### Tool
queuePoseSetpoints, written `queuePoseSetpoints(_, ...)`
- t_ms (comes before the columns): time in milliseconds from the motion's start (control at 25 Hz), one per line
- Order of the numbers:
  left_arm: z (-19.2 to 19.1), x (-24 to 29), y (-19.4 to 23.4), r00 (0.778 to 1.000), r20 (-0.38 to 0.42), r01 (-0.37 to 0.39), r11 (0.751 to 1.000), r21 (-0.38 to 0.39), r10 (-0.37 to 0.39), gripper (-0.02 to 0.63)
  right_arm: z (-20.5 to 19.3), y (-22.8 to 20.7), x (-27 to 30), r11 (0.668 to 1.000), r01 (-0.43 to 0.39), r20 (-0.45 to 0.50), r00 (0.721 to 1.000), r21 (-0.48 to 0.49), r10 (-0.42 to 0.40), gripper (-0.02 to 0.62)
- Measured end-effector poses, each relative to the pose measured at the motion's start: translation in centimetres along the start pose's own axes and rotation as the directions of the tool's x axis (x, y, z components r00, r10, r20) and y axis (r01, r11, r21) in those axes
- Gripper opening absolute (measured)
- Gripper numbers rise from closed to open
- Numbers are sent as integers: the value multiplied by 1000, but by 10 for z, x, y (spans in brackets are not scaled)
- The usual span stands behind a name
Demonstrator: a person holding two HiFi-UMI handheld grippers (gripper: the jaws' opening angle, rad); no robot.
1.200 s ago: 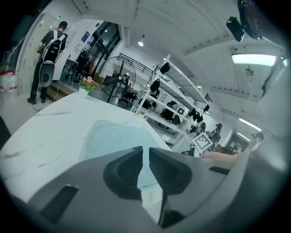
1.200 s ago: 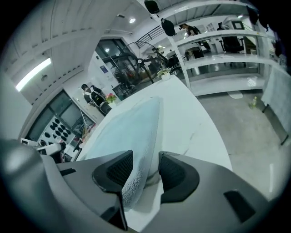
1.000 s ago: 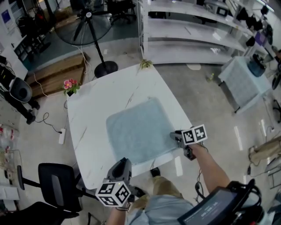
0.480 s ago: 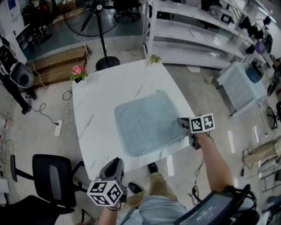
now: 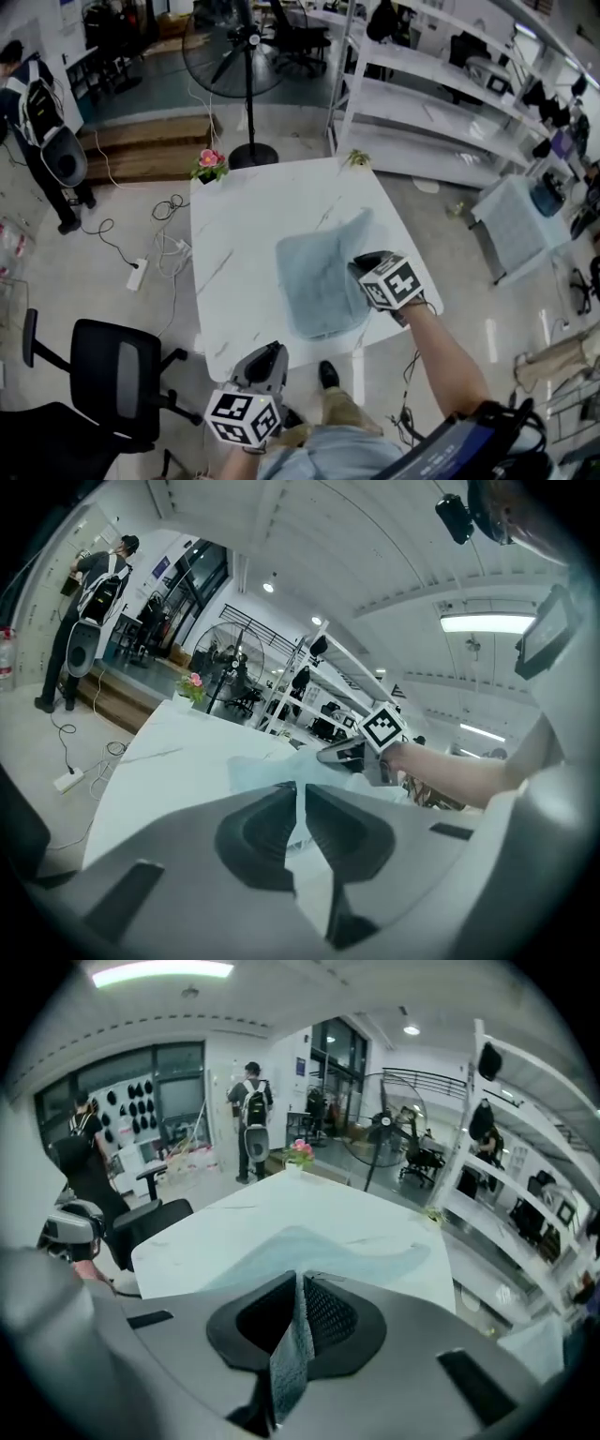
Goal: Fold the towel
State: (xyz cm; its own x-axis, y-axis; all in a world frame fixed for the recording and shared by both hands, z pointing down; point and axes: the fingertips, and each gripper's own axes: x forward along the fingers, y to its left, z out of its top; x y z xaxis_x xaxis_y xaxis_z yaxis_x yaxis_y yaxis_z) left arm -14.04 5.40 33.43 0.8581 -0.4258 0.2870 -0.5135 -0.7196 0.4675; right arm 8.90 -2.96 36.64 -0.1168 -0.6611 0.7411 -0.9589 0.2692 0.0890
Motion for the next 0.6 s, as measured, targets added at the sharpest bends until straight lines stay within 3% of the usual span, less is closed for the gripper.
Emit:
queuePoseSetpoints(120,-2,-9,-3,1000,1,5,999,37,-5,35,16,38,23,992,-28,-28,999,-121,25,38)
queuePoseSetpoints(240,-7,-19,1,1000,-1,3,1000,30,-3,35,11,68,57,982,-56,-72,996,-182,43,38)
queuePoseSetpoints(440,-26,-30,15,1000,-13,-16,1000,-25,15,35,-21,99,106,968,-135,-160,982,-213,102,38)
queuePoseSetpoints(600,-38,-34,31,998,-36,-56,997,-55,54,35,-33,109,127,964,-165,-176,976,-208,129,37)
